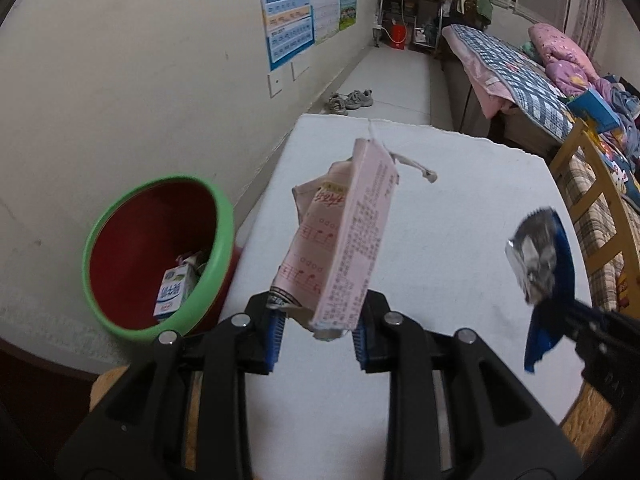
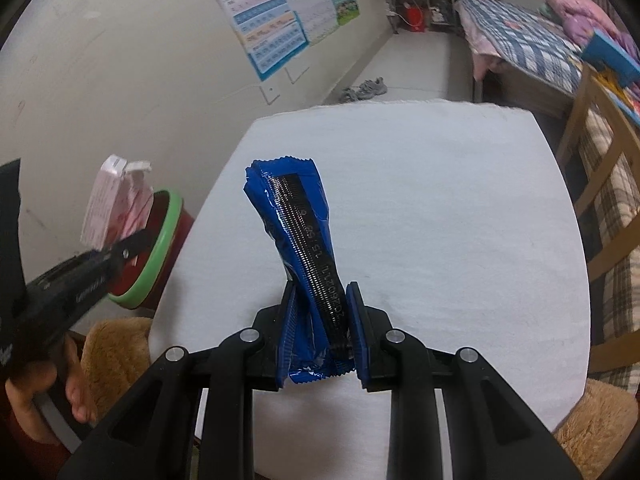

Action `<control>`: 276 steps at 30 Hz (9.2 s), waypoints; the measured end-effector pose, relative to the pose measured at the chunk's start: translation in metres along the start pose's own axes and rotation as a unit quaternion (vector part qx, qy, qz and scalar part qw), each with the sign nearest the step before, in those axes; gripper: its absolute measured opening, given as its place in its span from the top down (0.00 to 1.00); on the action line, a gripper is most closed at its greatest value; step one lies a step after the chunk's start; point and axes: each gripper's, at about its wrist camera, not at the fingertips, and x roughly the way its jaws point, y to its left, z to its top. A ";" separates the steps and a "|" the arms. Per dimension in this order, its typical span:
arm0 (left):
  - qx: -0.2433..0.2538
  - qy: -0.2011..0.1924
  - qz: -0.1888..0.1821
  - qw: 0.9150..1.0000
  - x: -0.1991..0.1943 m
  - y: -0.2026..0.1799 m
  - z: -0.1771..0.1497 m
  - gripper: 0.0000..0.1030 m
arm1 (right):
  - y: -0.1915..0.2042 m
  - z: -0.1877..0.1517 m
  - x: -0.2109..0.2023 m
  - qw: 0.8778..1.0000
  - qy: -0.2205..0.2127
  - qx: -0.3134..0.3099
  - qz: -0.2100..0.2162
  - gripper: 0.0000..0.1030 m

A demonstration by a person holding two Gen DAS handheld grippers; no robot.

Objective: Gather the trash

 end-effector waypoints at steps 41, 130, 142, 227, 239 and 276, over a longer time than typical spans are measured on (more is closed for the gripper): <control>-0.071 -0.003 0.009 0.997 -0.019 0.072 -0.027 0.74 | 0.015 0.031 0.129 0.989 0.107 0.098 -0.024 0.41; -0.181 -0.010 0.075 0.981 0.011 0.215 -0.017 0.74 | 0.245 0.054 0.092 0.966 -0.009 -0.253 0.059 0.57; -0.184 -0.001 0.084 0.979 0.028 0.226 -0.010 0.74 | 0.254 0.057 0.110 0.962 0.002 -0.267 0.060 0.57; -0.145 -0.147 0.102 0.973 -0.074 0.123 0.026 0.05 | 0.104 0.046 -0.040 0.962 -0.187 -0.120 0.159 0.06; -0.117 -0.266 0.130 0.948 -0.146 0.057 0.034 0.05 | 0.058 0.023 -0.105 0.948 -0.296 -0.106 0.036 0.07; -0.120 -0.243 0.150 0.951 -0.137 0.044 0.029 0.05 | 0.031 -0.001 -0.069 0.962 -0.252 -0.106 -0.013 0.07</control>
